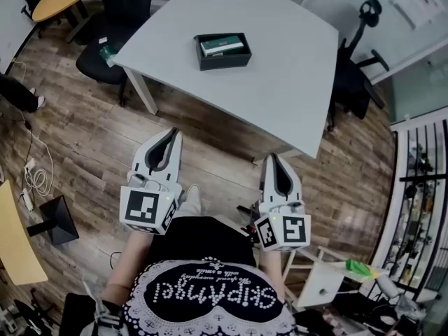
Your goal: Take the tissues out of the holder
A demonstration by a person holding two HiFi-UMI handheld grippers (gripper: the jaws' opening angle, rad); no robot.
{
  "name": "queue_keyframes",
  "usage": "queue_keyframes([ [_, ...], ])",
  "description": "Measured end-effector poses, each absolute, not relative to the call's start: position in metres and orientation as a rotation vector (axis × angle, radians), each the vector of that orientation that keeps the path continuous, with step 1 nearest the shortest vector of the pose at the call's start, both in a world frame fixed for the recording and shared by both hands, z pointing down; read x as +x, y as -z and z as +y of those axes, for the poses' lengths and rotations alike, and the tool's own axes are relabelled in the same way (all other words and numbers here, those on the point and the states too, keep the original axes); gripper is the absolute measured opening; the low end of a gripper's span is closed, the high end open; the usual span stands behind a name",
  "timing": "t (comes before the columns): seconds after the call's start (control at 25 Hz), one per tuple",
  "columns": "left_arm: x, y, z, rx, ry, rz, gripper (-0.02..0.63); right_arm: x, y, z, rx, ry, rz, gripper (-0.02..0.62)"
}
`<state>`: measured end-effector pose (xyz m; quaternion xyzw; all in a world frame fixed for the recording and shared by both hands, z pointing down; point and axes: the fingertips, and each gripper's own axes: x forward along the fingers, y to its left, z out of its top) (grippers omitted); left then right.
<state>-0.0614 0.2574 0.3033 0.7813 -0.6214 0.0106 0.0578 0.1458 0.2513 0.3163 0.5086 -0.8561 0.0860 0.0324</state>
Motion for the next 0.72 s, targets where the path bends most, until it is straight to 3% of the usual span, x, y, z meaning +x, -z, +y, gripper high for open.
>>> queue_keyframes([
  [0.72, -0.082, -0.316, 0.228, 2.321, -0.037, -1.901, 0.035, 0.137, -0.326, 0.220, 1.557, -0.300, -2.611, 0.035],
])
